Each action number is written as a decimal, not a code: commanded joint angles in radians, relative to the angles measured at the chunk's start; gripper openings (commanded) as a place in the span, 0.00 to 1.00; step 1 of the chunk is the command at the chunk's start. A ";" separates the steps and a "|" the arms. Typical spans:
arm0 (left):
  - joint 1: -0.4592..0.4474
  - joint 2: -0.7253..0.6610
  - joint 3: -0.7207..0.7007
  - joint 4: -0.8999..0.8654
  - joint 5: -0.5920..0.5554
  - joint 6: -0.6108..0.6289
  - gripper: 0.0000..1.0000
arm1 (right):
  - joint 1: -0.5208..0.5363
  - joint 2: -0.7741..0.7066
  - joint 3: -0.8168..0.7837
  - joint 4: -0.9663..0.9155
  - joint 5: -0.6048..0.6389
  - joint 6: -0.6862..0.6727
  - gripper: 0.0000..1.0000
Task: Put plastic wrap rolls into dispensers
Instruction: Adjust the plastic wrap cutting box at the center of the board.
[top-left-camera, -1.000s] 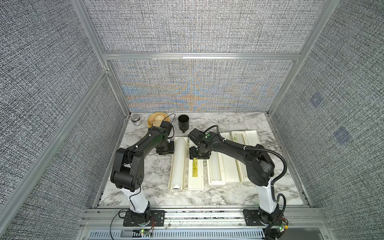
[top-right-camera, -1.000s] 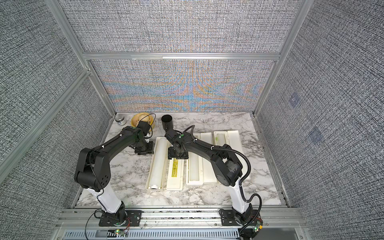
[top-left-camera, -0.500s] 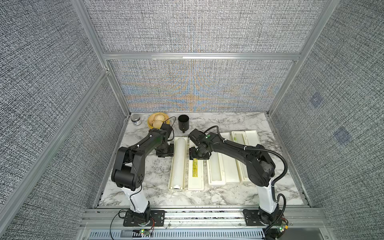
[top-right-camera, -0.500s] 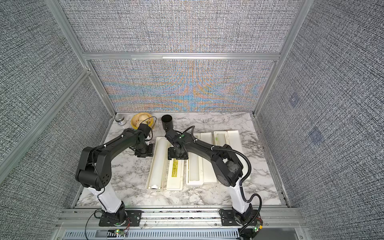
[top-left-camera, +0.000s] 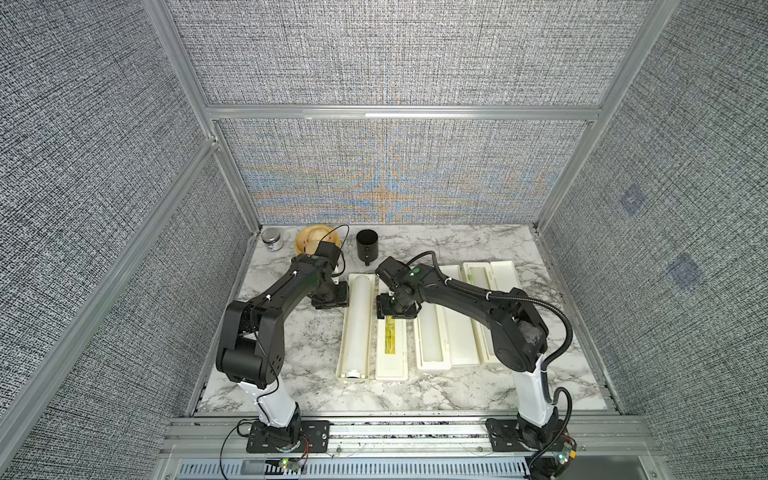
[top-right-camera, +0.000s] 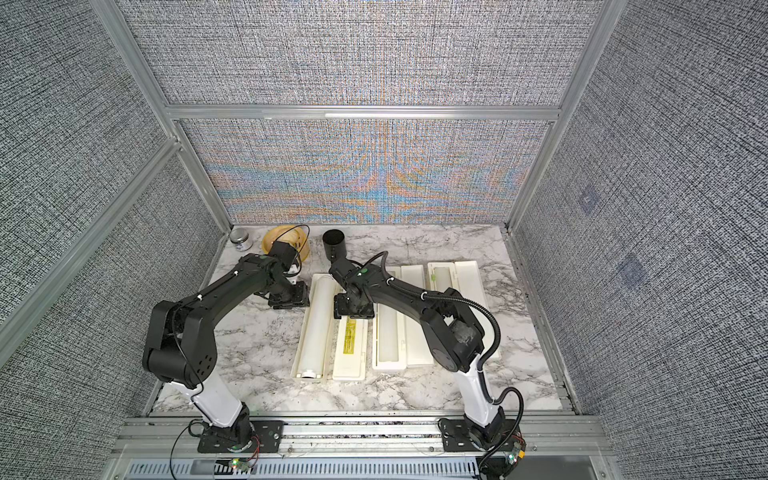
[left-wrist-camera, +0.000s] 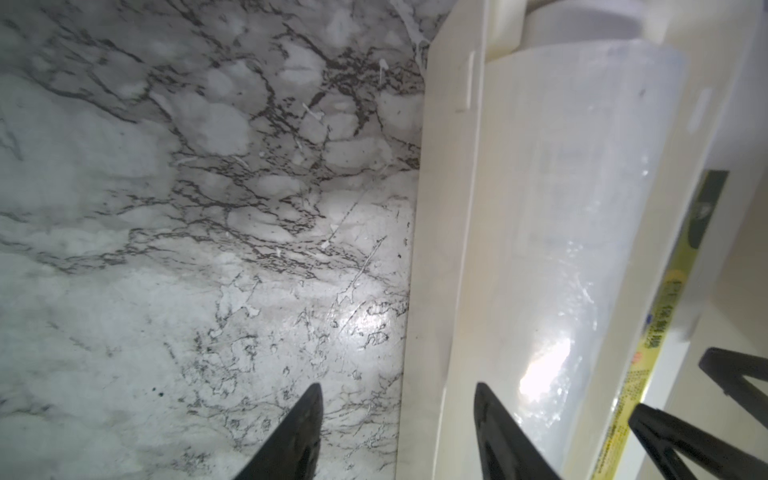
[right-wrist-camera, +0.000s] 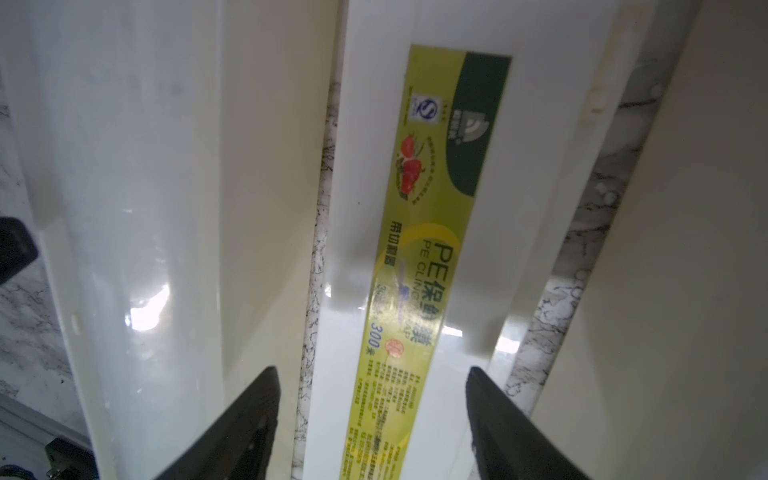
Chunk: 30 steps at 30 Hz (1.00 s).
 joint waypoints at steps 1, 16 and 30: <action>0.001 0.021 -0.011 0.009 0.041 0.011 0.57 | 0.001 -0.006 -0.001 -0.005 -0.004 -0.008 0.73; -0.002 0.058 -0.029 0.009 -0.078 -0.031 0.33 | 0.002 -0.011 0.013 -0.051 0.057 -0.027 0.73; -0.001 -0.017 -0.106 -0.008 -0.127 -0.077 0.22 | 0.035 0.072 0.078 -0.126 0.188 -0.048 0.87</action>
